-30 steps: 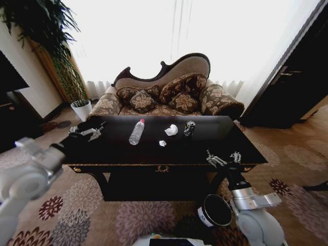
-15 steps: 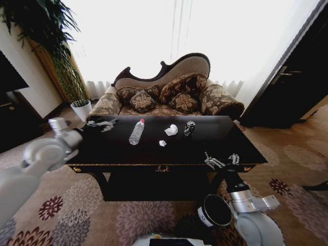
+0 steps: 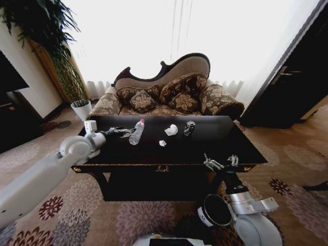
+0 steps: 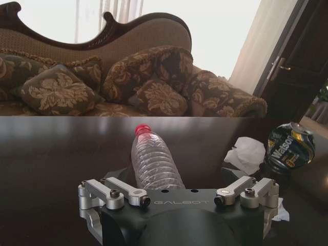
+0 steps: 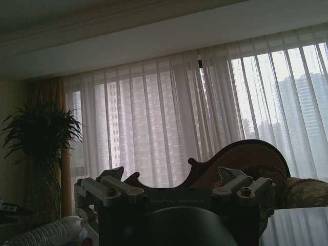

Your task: Move to the front of the table and place the trash on the table into the trash bin.

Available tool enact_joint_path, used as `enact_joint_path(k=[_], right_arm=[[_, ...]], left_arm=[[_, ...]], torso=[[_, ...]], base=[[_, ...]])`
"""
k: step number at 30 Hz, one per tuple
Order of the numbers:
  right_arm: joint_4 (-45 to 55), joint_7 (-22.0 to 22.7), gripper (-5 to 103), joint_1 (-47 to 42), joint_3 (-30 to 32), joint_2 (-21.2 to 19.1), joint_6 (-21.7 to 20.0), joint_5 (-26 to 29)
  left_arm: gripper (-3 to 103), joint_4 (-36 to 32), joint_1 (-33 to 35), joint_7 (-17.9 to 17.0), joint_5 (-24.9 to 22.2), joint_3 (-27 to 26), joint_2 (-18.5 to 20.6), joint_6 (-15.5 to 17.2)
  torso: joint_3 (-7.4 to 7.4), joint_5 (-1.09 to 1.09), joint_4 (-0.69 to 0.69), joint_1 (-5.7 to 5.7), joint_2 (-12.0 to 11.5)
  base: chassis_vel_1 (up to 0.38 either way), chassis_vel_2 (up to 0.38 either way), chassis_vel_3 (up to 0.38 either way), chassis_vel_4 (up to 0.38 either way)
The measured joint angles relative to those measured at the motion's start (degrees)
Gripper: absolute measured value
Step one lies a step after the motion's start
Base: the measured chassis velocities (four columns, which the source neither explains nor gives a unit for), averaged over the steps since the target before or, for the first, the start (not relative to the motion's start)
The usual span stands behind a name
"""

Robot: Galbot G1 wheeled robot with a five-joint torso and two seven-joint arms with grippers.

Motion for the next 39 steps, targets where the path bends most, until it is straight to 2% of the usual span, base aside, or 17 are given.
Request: enact_joint_path(k=[12,28,31,34,36,39], right_arm=[[-1.95,-0.14,100,0.88,-0.07,-0.27,0.25,-0.15],[-4.24,-0.22,100,2.47,-0.61,-1.21,0.42,-0.32],[-4.56,-0.28,100,2.6,-0.66,-1.38,0.44,-0.37],[-4.86,-0.28,100,2.73,-0.68,-1.53,0.51,-0.37],[-4.9,-0.28,100,2.77,-0.69,-1.55,0.52,-0.37],[-5.07,-0.29,100,2.96,-0.85,-1.6,0.58,-0.37]], left_arm=[[100,4.35,-4.9,0.76,1.51,6.44,-3.71,0.17],[102,7.8,-3.46,1.04,2.78,7.24,-5.02,0.5],[98,8.26,-3.56,1.34,2.76,7.54,-5.25,0.46],[84,8.41,-3.6,1.98,2.76,7.85,-5.34,0.22],[84,8.41,-3.6,2.08,2.77,7.86,-5.34,0.17],[67,7.98,-3.28,2.54,2.78,7.64,-5.15,-0.05]], torso=[[0.0,-0.01,-0.01,0.0,0.0],[0.0,-0.01,0.0,-0.01,0.0],[0.0,-0.01,0.0,-0.01,0.0],[0.0,0.0,0.0,0.0,0.0],[0.0,0.0,0.0,-0.01,0.0],[0.0,-0.01,-0.01,-0.01,0.0]], base=[[0.0,0.0,0.0,0.0],[0.0,0.0,0.0,0.0],[0.0,0.0,0.0,0.0],[0.0,0.0,0.0,0.0],[0.0,0.0,0.0,0.0],[0.0,0.0,0.0,0.0]])
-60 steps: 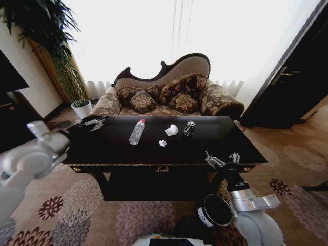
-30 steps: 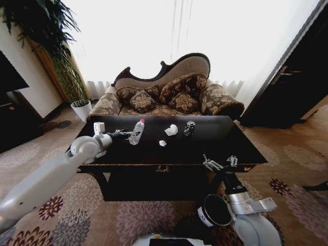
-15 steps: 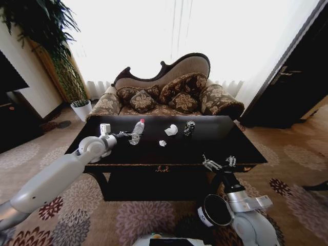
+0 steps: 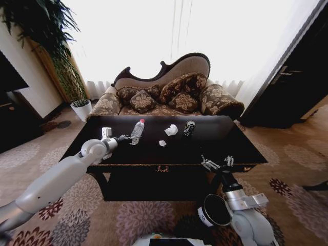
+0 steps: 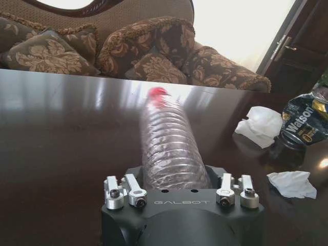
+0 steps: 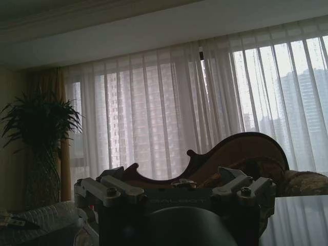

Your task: Move to the front of the table and place the trash on the table into the trash bin.

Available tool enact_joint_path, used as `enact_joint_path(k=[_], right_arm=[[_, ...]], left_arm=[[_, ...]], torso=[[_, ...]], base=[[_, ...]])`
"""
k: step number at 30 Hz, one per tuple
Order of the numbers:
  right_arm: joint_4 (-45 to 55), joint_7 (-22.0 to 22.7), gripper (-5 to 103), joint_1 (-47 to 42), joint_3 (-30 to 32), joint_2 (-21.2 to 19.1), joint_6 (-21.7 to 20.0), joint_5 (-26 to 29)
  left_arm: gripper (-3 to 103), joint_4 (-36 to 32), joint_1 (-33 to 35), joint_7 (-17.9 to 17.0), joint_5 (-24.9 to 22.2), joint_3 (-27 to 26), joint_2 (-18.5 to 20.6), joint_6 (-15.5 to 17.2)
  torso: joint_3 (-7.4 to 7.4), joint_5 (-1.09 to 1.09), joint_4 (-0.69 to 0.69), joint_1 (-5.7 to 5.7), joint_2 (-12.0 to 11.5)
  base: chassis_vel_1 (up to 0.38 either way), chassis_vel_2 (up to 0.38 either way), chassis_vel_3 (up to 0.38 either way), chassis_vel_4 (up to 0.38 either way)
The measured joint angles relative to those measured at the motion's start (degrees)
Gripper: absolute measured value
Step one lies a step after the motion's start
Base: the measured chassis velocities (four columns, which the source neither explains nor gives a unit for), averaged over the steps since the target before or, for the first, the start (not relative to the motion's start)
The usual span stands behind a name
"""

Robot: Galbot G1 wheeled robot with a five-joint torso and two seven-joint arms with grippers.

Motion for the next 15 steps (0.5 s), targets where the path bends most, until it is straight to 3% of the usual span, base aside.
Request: enact_joint_path(k=[1,3,9,11,15], right_arm=[[0.0,0.0,100,0.0,0.0,0.0,0.0,0.0],[-0.04,0.0,100,0.14,-0.25,-0.01,0.02,0.0],[-0.15,-0.04,100,0.49,-0.82,-0.04,0.11,-0.02],[-0.18,-0.12,100,0.57,-0.87,-0.08,0.18,0.02],[-0.19,-1.12,100,1.1,-1.1,-0.8,0.48,1.85]], left_arm=[[67,0.0,0.0,0.0,0.0,0.0,0.0,0.0],[56,-0.32,0.59,0.34,0.0,-0.78,0.39,-0.11],[43,-1.51,3.23,0.85,0.1,-3.68,1.05,-0.16],[43,-1.95,4.24,1.01,0.35,-4.79,1.15,-0.2],[36,-4.97,9.9,2.67,3.62,-11.48,1.54,-1.76]], torso=[[0.0,0.0,0.0,0.0,0.0],[0.0,0.0,0.0,0.0,0.0],[0.0,0.0,0.0,0.0,0.0],[0.0,0.0,0.0,0.0,0.0],[0.0,0.01,0.0,0.0,0.0]], base=[[0.0,0.0,0.0,0.0],[0.0,0.0,0.0,0.0],[0.0,0.0,0.0,0.0],[0.0,0.0,0.0,0.0],[0.0,0.0,0.0,0.0]])
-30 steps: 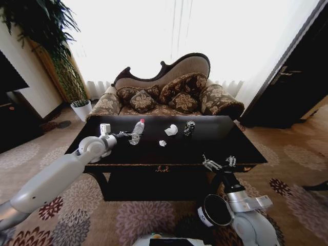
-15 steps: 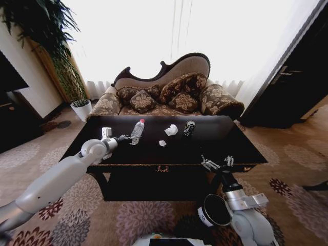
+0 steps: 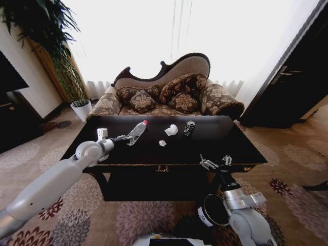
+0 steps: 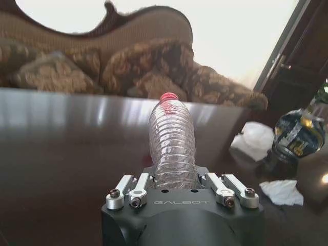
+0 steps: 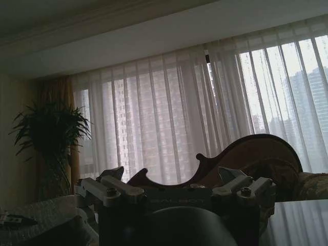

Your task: Move to the front of the table and place the trash on the table into the trash bin.

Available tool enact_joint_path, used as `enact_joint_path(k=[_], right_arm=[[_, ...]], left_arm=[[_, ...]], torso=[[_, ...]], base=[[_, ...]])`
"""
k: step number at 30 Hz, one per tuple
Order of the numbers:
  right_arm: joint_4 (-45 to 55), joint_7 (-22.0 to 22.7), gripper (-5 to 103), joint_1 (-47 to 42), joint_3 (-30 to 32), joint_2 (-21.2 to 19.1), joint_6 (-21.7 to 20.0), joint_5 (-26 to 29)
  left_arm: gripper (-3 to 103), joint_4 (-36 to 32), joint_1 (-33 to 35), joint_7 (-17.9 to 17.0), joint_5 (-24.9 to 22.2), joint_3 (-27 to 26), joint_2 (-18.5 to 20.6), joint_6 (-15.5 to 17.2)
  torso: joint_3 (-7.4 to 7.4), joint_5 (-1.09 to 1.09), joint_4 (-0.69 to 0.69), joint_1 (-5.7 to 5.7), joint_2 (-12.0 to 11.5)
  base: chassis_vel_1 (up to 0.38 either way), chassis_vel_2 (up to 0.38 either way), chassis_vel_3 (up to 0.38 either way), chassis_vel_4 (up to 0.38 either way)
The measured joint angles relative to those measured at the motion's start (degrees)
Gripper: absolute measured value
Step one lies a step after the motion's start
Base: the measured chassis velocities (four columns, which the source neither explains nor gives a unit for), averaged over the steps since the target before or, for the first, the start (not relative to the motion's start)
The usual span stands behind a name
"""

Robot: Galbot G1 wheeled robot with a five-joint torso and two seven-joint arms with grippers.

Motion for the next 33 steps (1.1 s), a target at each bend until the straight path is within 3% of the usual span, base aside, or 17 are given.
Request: enact_joint_path(k=[2,3,5,7,9,10,12,13,15,20,33], right_arm=[[0.04,-0.53,100,0.12,-0.19,-0.31,0.06,1.17],[0.25,-1.48,100,0.31,-1.01,-1.12,0.09,4.0],[0.33,-3.16,100,0.57,-2.9,-2.33,0.44,8.78],[0.23,-4.2,100,0.78,-4.09,-3.09,0.87,11.6],[0.0,-7.97,100,1.49,-7.38,-4.92,2.18,19.7],[0.1,-10.2,100,1.63,-8.49,-5.25,2.71,22.73],[0.27,-11.1,100,1.58,-8.88,-5.25,2.91,23.8],[1.38,-14.13,100,0.94,-9.88,-4.75,3.45,26.62],[3.3,-17.56,100,0.44,-11.92,-3.99,3.66,28.94],[5.5,-20.52,100,-1.12,-13.96,-3.04,3.75,28.56],[5.55,-20.42,100,-2.82,-16.91,-2.23,4.58,22.57]], left_arm=[[36,-0.93,1.82,1.13,2.01,-2.12,0.08,-0.83],[36,-2.61,5.82,4.31,6.61,-7.29,0.06,-3.43],[36,-5.04,11.41,8.17,10.88,-13.98,0.05,-6.79],[36,-6.62,14.58,10.14,12.34,-17.09,0.12,-8.58],[36,-10.28,20.32,15.56,15.47,-22.16,0.63,-12.41],[36,-11.38,21.45,18.18,16.38,-23.0,0.79,-13.89],[36,-11.78,21.71,19.33,16.72,-23.18,0.86,-14.53],[36,-13.21,21.94,23.28,17.42,-23.25,1.06,-16.42],[36,-16.19,22.68,27.4,17.43,-23.43,1.41,-18.47],[36,-21.12,23.26,31.47,17.76,-23.64,2.13,-20.04],[36,-28.29,27.91,38.44,18.61,-25.1,4.96,-21.37]], torso=[[0.0,0.0,0.0,0.0,0.0],[0.0,-0.02,-0.02,0.0,0.0],[0.0,0.01,0.0,0.0,0.0],[0.0,-0.01,0.02,0.0,0.0],[0.0,0.0,0.04,-0.01,0.0],[-0.01,-0.01,0.05,-0.01,0.0],[-0.01,-0.01,0.05,-0.01,0.0],[-0.01,0.0,0.03,-0.01,0.0],[-0.01,0.0,-0.04,-0.01,0.0],[-0.01,-0.01,0.0,-0.01,0.01],[0.0,0.0,0.01,-0.01,0.01]], base=[[0.0,0.0,0.0,0.0],[0.0,0.0,0.0,0.0],[0.0,0.0,0.0,0.0],[0.0,0.0,0.0,0.0],[0.0,0.0,0.0,0.0],[0.0,0.0,0.0,0.0],[0.0,0.0,0.0,0.0],[0.0,0.0,0.0,0.0],[0.0,0.0,0.0,0.0],[0.0,0.0,0.0,0.0],[0.0,0.0,0.0,0.0]])
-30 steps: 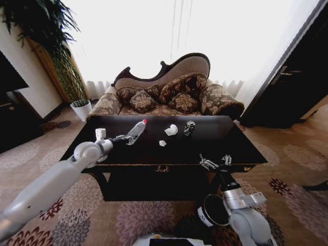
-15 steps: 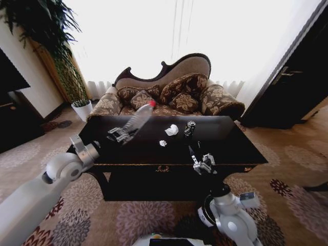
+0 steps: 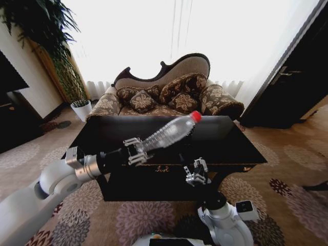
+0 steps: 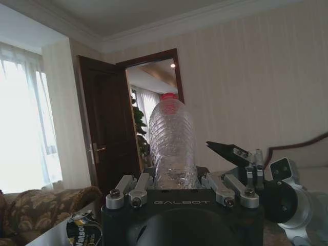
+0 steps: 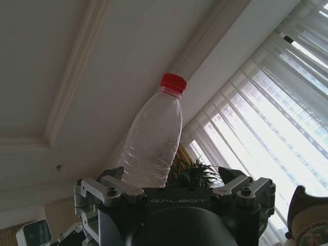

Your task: Move to the front of the table and place the trash on the table into the trash bin.

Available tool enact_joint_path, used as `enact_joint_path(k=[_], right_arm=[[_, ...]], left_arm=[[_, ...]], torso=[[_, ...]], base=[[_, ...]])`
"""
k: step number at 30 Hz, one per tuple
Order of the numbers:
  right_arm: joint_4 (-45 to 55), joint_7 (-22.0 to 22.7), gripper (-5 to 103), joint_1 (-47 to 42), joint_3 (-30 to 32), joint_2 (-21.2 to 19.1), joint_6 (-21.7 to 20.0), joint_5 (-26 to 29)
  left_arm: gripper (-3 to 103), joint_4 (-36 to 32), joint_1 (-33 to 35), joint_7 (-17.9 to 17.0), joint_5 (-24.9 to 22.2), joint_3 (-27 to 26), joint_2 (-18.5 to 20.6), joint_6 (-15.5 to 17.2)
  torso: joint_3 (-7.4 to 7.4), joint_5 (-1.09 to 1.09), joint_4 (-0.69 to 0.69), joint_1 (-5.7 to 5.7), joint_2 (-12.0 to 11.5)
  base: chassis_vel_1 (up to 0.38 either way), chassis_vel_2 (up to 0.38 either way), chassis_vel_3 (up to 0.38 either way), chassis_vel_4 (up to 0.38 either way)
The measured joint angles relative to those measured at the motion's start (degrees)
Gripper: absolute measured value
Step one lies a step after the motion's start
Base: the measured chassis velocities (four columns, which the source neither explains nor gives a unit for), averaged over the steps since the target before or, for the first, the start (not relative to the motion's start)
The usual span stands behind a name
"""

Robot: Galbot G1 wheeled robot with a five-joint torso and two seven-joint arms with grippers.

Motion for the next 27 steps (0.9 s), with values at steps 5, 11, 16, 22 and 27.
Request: enact_joint_path(k=[5,11,16,22,27], right_arm=[[-0.23,-0.02,100,0.23,-0.41,0.0,0.07,-0.09],[-0.35,-0.5,100,0.42,-0.67,0.27,0.17,-0.16],[-0.5,-1.32,101,0.43,-0.76,0.53,0.53,-0.87],[-0.83,-2.34,86,0.36,-0.77,0.56,0.99,-0.96],[-1.0,-2.76,65,0.36,-0.73,0.71,1.22,-0.97]], left_arm=[[36,-0.1,1.93,1.64,1.86,-0.26,0.28,0.0],[36,0.31,3.35,3.42,4.82,0.91,0.57,0.14],[36,0.59,3.54,3.87,5.73,1.44,0.57,0.44],[36,0.64,3.5,4.1,5.82,1.28,0.92,0.52],[36,0.63,3.44,4.21,5.71,0.95,1.13,0.52]], torso=[[0.0,0.0,0.0,0.0,0.0],[0.0,0.0,0.0,0.0,0.0],[0.01,0.0,0.0,0.0,0.0],[0.01,0.0,0.0,0.01,-0.01],[0.01,0.0,0.0,0.01,0.0]], base=[[0.0,0.0,0.0,0.0],[0.0,0.0,0.0,0.0],[0.0,0.0,0.0,0.0],[0.0,0.0,0.0,0.0],[0.0,0.0,0.0,0.0]])
